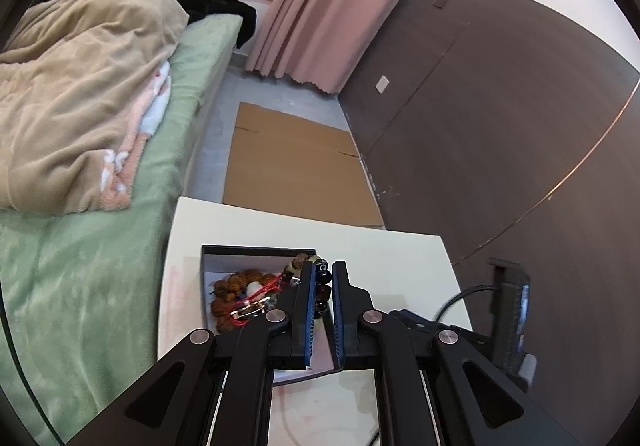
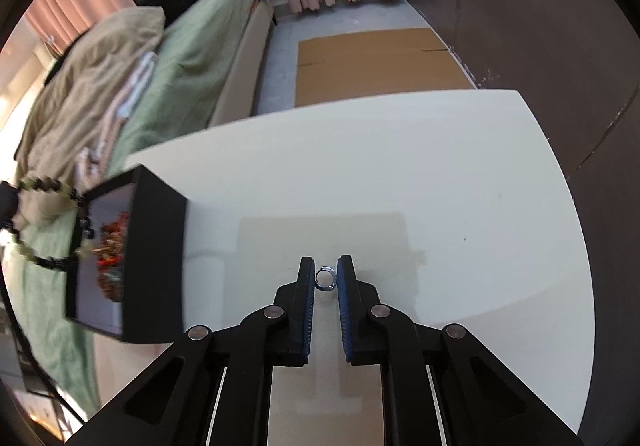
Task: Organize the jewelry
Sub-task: 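Drop the bead bracelet into the box with the left tool while the right grasps the silver ring, then carry the silver ring over the box with the right tool and release it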
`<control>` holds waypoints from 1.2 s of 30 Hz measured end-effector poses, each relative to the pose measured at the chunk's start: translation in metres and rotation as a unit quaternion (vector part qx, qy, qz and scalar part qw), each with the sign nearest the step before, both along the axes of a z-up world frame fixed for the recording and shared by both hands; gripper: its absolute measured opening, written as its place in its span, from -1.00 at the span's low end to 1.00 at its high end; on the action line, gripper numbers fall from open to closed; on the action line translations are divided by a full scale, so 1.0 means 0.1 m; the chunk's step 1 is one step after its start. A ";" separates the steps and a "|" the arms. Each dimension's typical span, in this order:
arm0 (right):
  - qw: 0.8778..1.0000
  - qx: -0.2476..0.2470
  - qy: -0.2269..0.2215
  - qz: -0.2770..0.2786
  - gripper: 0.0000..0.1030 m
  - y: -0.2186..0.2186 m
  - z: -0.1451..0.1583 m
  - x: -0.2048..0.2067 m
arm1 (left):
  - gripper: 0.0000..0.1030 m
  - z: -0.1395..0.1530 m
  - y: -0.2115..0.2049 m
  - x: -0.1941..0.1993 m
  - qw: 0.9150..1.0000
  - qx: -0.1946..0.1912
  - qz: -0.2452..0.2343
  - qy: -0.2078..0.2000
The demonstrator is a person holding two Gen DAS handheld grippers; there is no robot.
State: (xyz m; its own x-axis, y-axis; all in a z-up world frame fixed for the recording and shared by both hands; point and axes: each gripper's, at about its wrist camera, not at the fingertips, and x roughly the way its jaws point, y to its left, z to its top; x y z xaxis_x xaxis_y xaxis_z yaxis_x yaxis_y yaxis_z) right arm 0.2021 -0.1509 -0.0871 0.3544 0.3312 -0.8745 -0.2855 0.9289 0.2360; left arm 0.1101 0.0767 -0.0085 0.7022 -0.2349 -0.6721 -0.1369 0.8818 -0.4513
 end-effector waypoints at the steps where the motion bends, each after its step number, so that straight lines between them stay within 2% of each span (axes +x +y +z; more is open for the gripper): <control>1: 1.000 0.011 0.000 0.000 -0.75 -0.01 0.03 -0.03 | -0.85 0.00 0.00 -0.02 1.000 0.000 0.002 0.000; 5: 0.999 0.040 -0.007 0.002 -0.75 -0.03 0.13 -0.13 | -0.85 -0.01 0.04 -0.08 1.000 0.002 0.008 0.004; 11: 0.998 0.058 -0.016 0.008 -0.75 0.03 0.23 -0.24 | -0.85 0.01 0.07 -0.17 1.000 0.005 0.012 0.004; 18: 0.997 0.069 -0.017 0.013 -0.75 0.13 0.25 -0.28 | -0.80 -0.09 0.12 -0.17 0.999 -0.001 0.016 0.037; 20: 0.996 0.081 -0.019 0.015 -0.75 0.15 0.28 -0.29 | -0.61 -0.14 0.14 -0.14 0.999 -0.016 0.008 0.051; 22: 0.995 0.098 -0.022 0.018 -0.75 0.16 0.32 -0.30 | 0.01 -0.16 0.16 -0.13 0.998 -0.017 0.011 0.056; 24: 0.993 0.113 -0.026 0.023 -0.75 0.18 0.37 -0.31 | 0.21 -0.13 0.19 -0.15 0.999 -0.015 0.021 0.047; 36: 0.975 0.197 -0.044 0.090 -0.75 0.61 0.60 -0.45 | 0.21 -0.11 0.52 -0.19 0.997 -0.031 0.061 0.039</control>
